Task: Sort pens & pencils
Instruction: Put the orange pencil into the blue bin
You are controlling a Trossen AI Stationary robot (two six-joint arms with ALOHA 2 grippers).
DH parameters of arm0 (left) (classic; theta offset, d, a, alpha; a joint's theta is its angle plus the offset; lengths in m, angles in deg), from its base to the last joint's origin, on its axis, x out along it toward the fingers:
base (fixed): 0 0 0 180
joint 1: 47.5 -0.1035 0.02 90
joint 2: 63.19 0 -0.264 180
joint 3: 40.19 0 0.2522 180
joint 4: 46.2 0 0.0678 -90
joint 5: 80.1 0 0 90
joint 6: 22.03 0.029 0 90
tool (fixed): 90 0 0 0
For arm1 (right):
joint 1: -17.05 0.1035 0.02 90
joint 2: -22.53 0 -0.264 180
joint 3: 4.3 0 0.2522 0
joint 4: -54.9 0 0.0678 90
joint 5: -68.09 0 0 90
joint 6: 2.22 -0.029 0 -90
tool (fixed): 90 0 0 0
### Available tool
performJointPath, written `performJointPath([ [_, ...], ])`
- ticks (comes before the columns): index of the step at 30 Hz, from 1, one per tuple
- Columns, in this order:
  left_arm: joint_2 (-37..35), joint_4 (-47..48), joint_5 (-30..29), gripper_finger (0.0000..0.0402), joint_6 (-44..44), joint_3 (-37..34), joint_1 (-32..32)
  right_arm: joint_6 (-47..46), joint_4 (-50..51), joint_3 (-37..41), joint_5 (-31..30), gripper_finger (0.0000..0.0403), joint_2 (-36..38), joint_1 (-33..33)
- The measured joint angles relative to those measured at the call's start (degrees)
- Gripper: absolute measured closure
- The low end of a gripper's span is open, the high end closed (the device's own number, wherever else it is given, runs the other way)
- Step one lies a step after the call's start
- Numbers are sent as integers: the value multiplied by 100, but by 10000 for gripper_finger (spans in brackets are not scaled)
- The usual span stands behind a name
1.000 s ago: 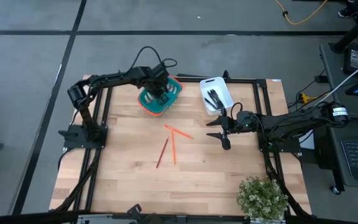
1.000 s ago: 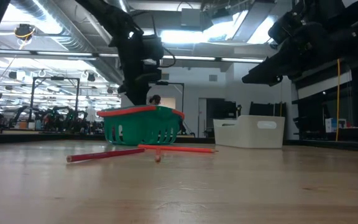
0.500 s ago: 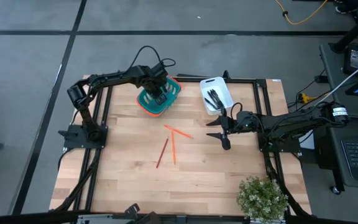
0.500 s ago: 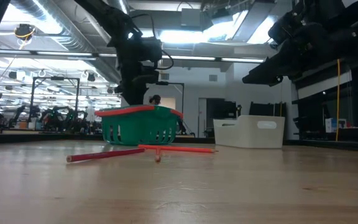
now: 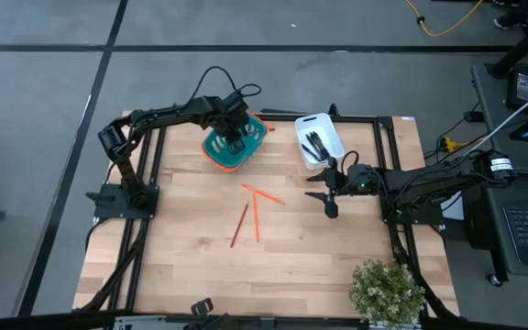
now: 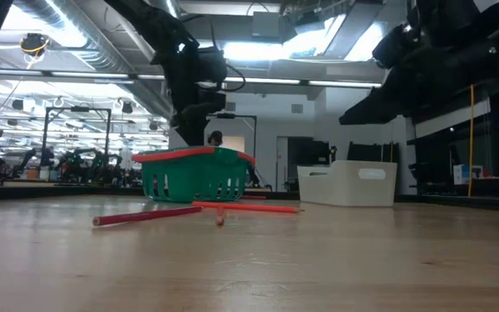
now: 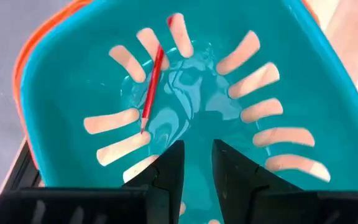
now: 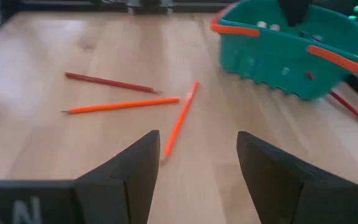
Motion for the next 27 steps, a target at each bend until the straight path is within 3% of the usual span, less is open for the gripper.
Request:
performJointPath([
  [10,-5,394,241,352,229,32,27,501,-234,0,-216,187,0,0],
  [15,-26,962,594,367,295,532,135,761,-238,-94,-227,187,2,0],
  [21,-37,1439,609,368,268,1255,629,958,-230,-355,-227,187,2,0],
  [27,-37,1488,608,344,550,1377,1348,1178,-214,-437,-227,187,2,0],
])
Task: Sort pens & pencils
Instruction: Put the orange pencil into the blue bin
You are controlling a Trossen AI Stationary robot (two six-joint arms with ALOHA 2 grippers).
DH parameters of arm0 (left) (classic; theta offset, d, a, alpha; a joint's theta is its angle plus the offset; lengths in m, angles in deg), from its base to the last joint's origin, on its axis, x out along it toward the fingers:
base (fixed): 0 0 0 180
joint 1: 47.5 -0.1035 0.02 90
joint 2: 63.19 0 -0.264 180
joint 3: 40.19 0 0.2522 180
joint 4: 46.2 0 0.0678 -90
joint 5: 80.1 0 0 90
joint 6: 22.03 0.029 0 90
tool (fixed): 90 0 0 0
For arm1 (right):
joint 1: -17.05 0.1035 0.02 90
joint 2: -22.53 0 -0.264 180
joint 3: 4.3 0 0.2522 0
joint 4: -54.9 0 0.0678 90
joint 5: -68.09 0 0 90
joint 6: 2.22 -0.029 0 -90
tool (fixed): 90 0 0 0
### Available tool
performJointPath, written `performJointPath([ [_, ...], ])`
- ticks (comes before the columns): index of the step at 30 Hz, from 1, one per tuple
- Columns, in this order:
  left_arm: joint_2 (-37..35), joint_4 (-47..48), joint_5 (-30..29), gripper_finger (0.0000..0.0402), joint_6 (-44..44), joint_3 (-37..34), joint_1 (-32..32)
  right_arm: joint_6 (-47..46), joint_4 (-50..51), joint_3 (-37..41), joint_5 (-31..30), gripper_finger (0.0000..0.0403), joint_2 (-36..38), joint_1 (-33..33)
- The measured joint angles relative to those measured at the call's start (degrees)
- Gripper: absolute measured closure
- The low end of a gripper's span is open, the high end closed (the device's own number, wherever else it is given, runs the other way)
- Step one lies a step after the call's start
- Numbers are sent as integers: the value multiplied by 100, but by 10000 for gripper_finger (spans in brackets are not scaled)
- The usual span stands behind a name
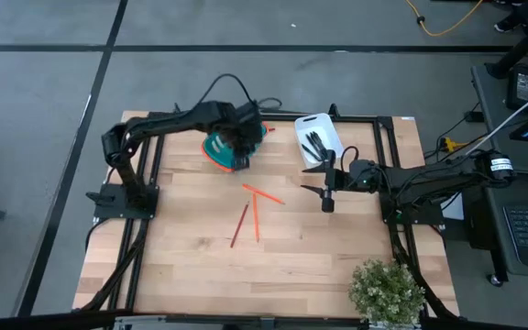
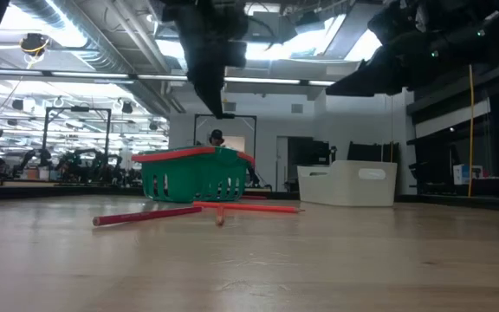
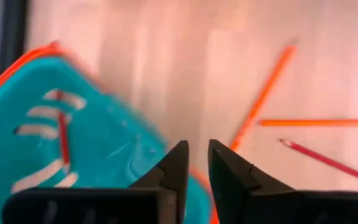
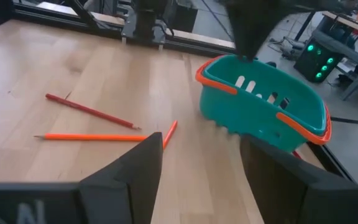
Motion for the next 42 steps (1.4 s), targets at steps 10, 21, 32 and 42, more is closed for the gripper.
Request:
performJointPath([
  [10,62,-559,-55,288,250,3,1131,-55,122,0,11,187,0,0],
  [21,567,-345,-625,286,399,-15,1599,-179,207,0,355,187,0,2],
  [32,1241,-531,-623,289,738,-4,1634,-310,368,2,468,187,37,9],
  [42,1445,-896,-625,291,831,-11,1637,-308,478,2,466,187,39,9],
])
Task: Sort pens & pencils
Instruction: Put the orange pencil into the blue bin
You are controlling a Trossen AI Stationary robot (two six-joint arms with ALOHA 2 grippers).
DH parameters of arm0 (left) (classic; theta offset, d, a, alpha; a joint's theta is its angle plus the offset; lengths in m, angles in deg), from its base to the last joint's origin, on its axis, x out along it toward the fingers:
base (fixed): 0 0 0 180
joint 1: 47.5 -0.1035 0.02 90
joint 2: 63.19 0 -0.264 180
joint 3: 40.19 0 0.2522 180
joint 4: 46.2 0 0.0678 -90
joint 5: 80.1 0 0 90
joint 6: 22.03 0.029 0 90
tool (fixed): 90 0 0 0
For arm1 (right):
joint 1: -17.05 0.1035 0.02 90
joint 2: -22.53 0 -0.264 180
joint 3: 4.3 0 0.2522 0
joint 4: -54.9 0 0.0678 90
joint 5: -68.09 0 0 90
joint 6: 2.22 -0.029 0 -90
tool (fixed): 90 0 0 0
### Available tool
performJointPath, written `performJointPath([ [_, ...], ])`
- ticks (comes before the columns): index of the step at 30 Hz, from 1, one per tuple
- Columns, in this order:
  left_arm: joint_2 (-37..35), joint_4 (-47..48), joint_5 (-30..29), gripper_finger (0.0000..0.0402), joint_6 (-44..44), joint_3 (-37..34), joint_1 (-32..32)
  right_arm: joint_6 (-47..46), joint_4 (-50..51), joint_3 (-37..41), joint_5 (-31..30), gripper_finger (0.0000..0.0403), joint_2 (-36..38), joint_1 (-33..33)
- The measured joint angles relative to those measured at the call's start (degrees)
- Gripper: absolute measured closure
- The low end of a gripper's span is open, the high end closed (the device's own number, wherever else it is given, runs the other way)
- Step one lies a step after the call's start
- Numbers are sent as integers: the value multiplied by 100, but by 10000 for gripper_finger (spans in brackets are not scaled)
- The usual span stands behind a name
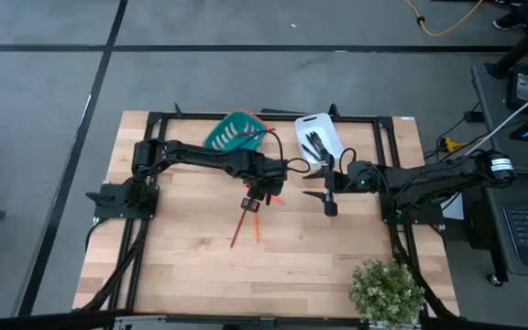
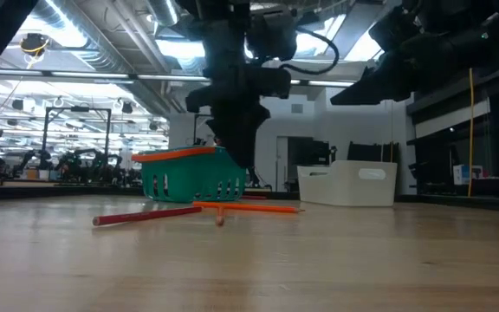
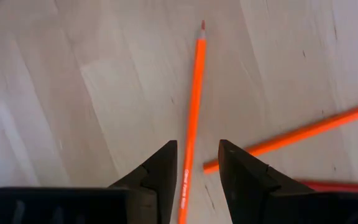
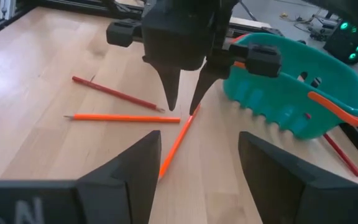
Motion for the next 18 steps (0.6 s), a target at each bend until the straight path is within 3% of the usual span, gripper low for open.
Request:
performJointPath([
  [18,-7,-105,19,291,17,4,-20,0,31,0,-2,187,0,0],
])
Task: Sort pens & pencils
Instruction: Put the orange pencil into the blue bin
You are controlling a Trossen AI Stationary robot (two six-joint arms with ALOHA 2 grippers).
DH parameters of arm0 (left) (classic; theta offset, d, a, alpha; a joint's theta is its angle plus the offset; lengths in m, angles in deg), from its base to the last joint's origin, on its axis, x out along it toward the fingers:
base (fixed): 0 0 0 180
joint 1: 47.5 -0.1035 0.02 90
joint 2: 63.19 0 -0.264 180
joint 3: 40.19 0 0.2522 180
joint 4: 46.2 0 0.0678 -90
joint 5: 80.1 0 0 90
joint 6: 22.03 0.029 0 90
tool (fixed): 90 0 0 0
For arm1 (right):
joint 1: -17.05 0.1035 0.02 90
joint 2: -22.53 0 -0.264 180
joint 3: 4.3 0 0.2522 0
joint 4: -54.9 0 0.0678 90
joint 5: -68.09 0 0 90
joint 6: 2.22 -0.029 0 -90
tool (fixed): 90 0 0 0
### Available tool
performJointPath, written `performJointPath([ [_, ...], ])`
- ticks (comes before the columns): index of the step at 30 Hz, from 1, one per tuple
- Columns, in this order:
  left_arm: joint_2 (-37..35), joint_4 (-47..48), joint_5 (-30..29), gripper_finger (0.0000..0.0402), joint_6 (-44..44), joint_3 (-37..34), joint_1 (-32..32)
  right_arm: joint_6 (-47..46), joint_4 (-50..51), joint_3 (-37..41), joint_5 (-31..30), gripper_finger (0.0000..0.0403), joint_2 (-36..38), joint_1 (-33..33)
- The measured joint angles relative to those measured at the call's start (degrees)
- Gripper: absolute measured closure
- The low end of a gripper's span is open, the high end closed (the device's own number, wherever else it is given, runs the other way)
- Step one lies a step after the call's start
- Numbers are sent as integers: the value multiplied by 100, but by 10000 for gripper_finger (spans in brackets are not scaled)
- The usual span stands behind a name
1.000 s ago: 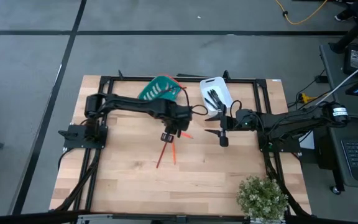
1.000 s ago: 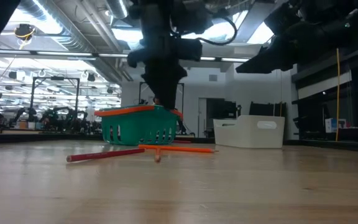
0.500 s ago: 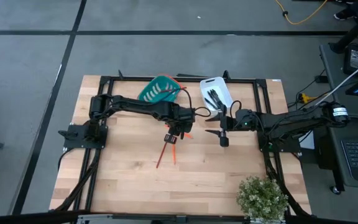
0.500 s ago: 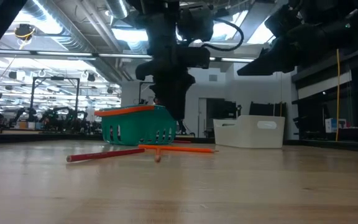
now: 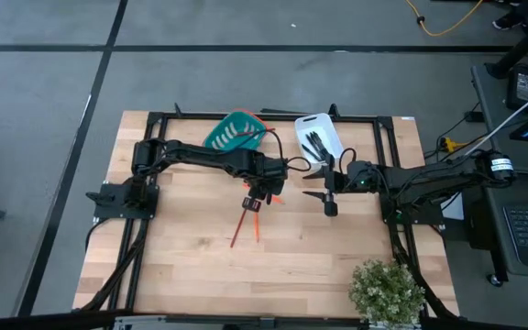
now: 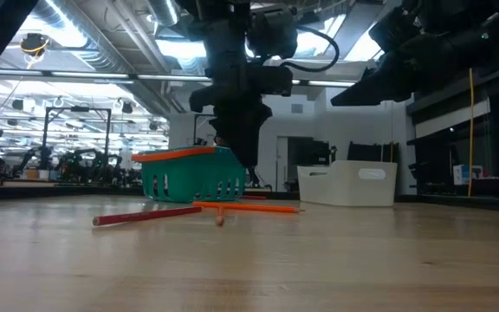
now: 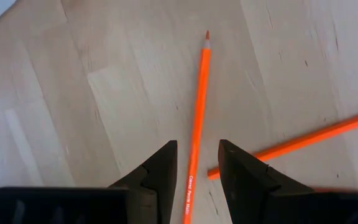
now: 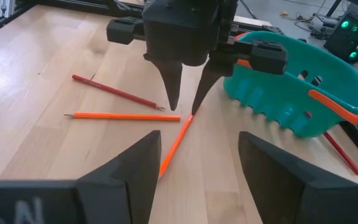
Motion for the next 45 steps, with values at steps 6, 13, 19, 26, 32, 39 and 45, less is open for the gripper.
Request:
performJointPath([
  [6,-2,-140,2,291,1,-114,-13,0,0,0,0,187,0,0],
  [13,-2,-250,2,291,1,-457,-118,0,0,0,0,187,0,0],
  [19,-2,-370,18,291,3,-567,-220,2,0,0,0,187,0,0],
  [26,-7,-655,466,291,5,-775,-313,2,0,0,0,187,0,0],
  [32,-7,-658,458,291,5,-824,-326,2,0,0,-3,187,0,0],
  [39,-7,-662,458,291,3,-824,-326,2,0,0,-3,187,0,0],
  [45,-7,-845,460,292,3,-902,-326,2,0,0,-3,187,0,-2],
])
